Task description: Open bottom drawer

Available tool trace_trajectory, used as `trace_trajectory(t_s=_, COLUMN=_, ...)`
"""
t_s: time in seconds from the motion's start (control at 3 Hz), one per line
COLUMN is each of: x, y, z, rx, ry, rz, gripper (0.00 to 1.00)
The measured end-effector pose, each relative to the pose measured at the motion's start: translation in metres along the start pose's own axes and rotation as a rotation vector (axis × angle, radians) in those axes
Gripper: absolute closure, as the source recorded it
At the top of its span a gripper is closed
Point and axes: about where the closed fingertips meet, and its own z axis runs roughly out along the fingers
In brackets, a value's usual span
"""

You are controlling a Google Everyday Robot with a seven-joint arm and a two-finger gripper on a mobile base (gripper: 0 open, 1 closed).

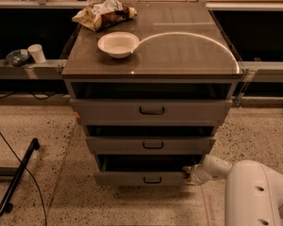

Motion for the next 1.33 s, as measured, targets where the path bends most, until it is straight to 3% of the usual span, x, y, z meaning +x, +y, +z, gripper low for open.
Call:
trace_trajectory(t_s=0.33, x=0.0, y=0.0, z=0.0, rx=0.0, ry=0.0, rz=0.0, gripper=0.59)
trace_trajectory(t_s=0.67, x=-0.001, y=-0.001, z=-0.002, rx=0.0, ry=0.0, rz=0.0, gripper=0.28)
trace_trajectory(t_s=1.0, x=-0.002, y=-0.001, z=-0.006, rx=0.0, ry=0.0, rz=0.0, gripper=0.18)
trace_trajectory(t_s=1.33, x=-0.014, y=0.025, z=-0.01, rx=-0.058, ry=0.017, rz=-0.002, gripper=0.3)
